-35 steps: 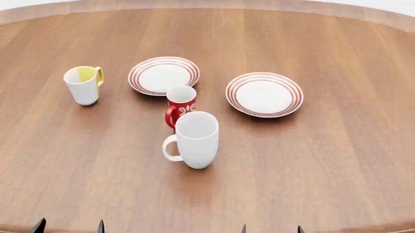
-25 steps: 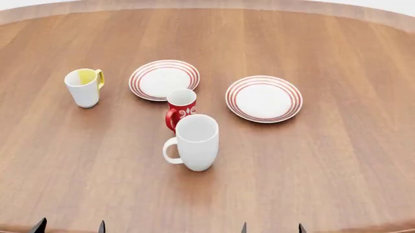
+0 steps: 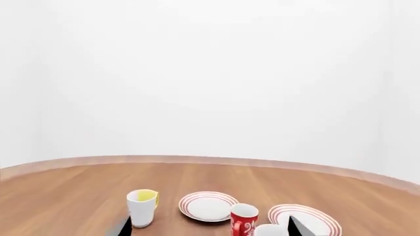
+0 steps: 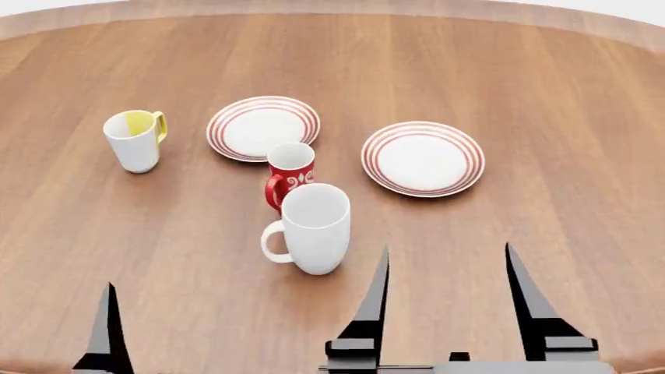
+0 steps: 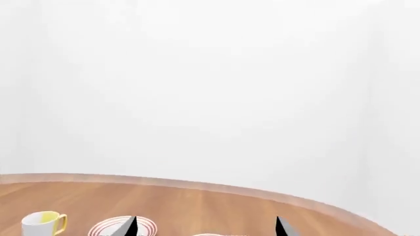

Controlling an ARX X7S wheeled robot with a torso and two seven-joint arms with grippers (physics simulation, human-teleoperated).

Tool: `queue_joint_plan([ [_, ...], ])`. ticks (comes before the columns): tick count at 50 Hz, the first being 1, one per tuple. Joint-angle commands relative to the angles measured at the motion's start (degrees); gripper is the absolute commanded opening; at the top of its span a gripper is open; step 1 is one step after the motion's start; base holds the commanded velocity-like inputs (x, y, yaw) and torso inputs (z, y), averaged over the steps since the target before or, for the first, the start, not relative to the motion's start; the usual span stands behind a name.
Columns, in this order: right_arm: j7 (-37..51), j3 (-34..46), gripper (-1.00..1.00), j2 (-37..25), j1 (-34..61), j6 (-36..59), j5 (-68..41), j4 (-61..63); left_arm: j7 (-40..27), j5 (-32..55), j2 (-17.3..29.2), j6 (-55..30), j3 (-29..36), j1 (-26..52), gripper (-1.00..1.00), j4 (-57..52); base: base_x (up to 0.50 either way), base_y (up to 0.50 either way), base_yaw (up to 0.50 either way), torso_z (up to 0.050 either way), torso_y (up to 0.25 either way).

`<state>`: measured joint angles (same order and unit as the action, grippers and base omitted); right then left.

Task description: Put the white mug on the left plate.

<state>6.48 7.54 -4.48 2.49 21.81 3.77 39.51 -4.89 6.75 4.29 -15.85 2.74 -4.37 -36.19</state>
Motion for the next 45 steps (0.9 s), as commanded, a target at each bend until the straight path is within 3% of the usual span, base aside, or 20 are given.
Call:
queue_joint_plan([
  [1, 1.49, 3.58, 1.00, -1.34, 2.75, 9.69, 4.05, 12.07, -1.34, 2.82, 1.37, -1.78, -0.90, -1.67, 1.00, -11.42, 0.00, 0.00, 0.00, 0.000, 0.000],
  [5, 1.33, 7.00, 1.00, -2.14, 5.21, 16.35, 7.69, 13.66, -1.67, 3.98, 1.83, -2.93, -0.93, -1.88, 1.00, -13.88, 0.00, 0.00, 0.00, 0.000, 0.000],
  [13, 1.89, 7.71, 1.00, -3.44, 4.84, 13.77, 7.03, 14.28, -2.28, 4.22, 2.64, -2.33, -0.13, -2.29, 1.00, -14.64, 0.07, 0.00, 0.00, 0.000, 0.000],
  [45, 3.22, 7.97, 1.00, -3.73, 5.77, 16.50, 6.08, 16.17, -4.31, 5.08, 5.25, -2.05, 1.78, -2.95, 1.00, -15.93, 0.50, 0.00, 0.00, 0.000, 0.000],
])
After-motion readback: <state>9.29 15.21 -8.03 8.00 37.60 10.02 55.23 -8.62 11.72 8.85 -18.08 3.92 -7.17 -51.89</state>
